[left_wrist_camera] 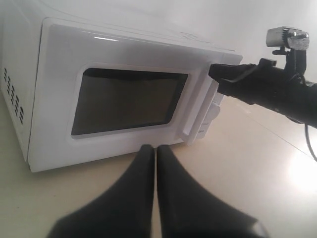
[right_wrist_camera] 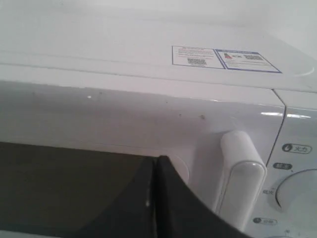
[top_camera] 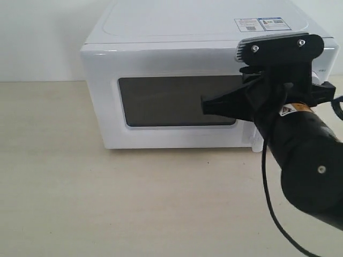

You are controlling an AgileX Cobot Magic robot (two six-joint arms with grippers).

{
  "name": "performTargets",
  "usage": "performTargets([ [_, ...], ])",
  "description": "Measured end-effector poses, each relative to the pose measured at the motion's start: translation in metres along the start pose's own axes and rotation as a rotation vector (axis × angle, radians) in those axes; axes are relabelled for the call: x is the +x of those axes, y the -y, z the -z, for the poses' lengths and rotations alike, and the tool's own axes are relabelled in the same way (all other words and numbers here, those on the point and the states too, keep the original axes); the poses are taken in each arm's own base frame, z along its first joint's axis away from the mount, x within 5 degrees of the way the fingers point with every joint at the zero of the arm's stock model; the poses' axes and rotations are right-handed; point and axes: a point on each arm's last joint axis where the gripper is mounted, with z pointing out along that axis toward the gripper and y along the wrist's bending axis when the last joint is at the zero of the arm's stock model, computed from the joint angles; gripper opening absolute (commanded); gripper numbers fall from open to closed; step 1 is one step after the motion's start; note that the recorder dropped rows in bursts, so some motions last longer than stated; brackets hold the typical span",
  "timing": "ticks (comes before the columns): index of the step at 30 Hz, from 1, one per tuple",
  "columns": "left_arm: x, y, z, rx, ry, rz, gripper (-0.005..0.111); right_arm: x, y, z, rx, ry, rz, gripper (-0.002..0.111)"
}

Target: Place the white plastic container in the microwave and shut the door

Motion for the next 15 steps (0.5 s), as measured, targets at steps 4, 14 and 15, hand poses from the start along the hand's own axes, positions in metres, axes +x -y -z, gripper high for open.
performTargets([
  [4,0.0,0.0,0.0,0.0,0.0,0.0,0.004,-0.0023,0.0047,0.0151,0.009,-0.025,-0.028,0.0],
  [14,0.0001,0.0001,0.0,0.001,-0.001,0.0,0.004,-0.001,0.0058,0.0159,0.02,-0.037,-0.038,0.0],
  [15,0.0001,0.0001,0.0,0.001,-0.001,0.0,0.004,-0.001,0.0058,0.0159,0.02,-0.037,-0.038,0.0],
])
